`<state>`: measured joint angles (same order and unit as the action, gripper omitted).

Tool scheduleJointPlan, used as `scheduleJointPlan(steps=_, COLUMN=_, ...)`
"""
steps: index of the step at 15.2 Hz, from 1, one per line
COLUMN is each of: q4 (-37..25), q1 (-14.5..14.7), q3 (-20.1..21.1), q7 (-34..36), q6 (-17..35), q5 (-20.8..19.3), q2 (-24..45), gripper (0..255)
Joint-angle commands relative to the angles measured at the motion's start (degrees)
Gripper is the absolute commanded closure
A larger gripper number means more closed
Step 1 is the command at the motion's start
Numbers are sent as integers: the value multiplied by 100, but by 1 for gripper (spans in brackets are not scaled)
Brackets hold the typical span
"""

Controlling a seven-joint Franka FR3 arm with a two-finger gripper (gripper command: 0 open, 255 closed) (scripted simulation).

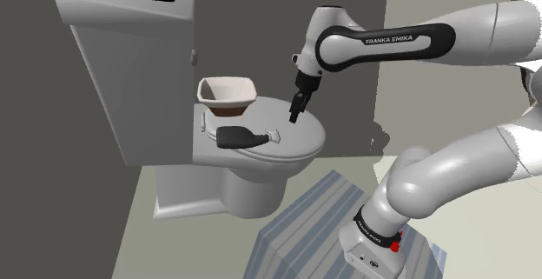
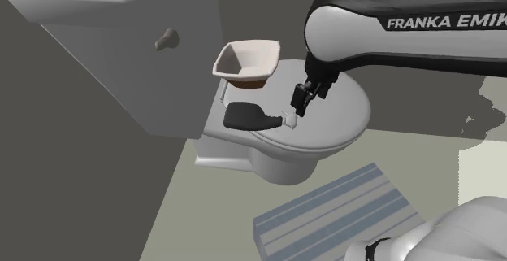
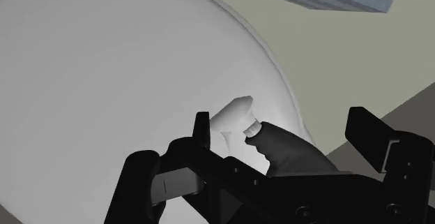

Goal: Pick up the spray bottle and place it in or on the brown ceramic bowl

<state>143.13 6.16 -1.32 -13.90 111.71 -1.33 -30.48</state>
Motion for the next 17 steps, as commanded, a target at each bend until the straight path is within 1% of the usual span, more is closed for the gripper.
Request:
scheduleJointPlan(steps=1, q4=6, q1=152, q3=51, q7=-249, q6=443, q5=-16, q2=365, gripper=0)
scheduleJointPlan(steps=10, q4=-295, q1=664, q3=272, q7=-1352, q6=2086, q5=-187, q2=2039, gripper=0)
scheduleJointPlan(steps=11, q4=-331, q1=696, q3=296, q7=-1425, q6=2196, q5=-207, q2=2163, gripper=0)
scheduleJointPlan(steps=17, q4=-174, q1=676, q3=290, q7=-1396, q6=2692, q5=-253, q2=2504, gripper=0)
